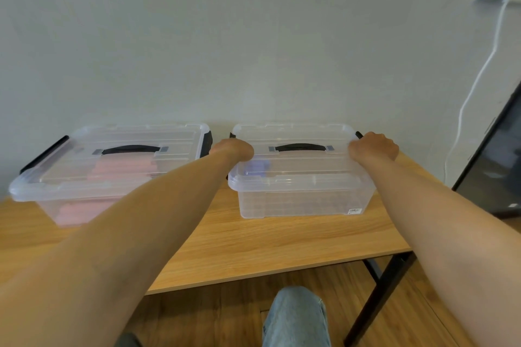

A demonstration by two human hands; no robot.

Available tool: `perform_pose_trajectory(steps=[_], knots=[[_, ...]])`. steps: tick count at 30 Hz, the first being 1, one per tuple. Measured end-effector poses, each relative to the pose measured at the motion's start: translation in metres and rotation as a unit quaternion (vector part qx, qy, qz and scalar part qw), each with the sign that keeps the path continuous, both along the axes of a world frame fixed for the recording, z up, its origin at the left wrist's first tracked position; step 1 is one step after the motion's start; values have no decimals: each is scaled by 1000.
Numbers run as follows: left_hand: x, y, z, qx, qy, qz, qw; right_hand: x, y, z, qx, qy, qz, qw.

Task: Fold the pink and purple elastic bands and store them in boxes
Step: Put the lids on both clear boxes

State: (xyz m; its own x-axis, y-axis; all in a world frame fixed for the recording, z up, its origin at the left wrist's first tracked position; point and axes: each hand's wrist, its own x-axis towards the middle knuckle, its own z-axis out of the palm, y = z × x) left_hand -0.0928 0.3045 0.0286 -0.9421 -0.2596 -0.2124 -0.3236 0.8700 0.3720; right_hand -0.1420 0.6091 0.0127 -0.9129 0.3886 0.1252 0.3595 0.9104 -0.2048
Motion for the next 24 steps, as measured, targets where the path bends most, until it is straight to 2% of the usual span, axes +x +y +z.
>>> perform_pose_trajectory(steps=[5,9,12,16,24], knots=[[3,1,-5,-10,3,-25,1000,11,-9,4,-44,-26,-20,998],[9,-1,-13,-28,52,-19,998,18,-5,5,-52,-4,-15,999],[10,-3,-8,1,92,7,996,23,-4,10,-43,20,-3,999],[10,-9,18,36,145,29,988,31,-5,39,-32,40,-2,999],[17,-32,72,35,166,11,985,52,-20,99,-78,16,11,997]])
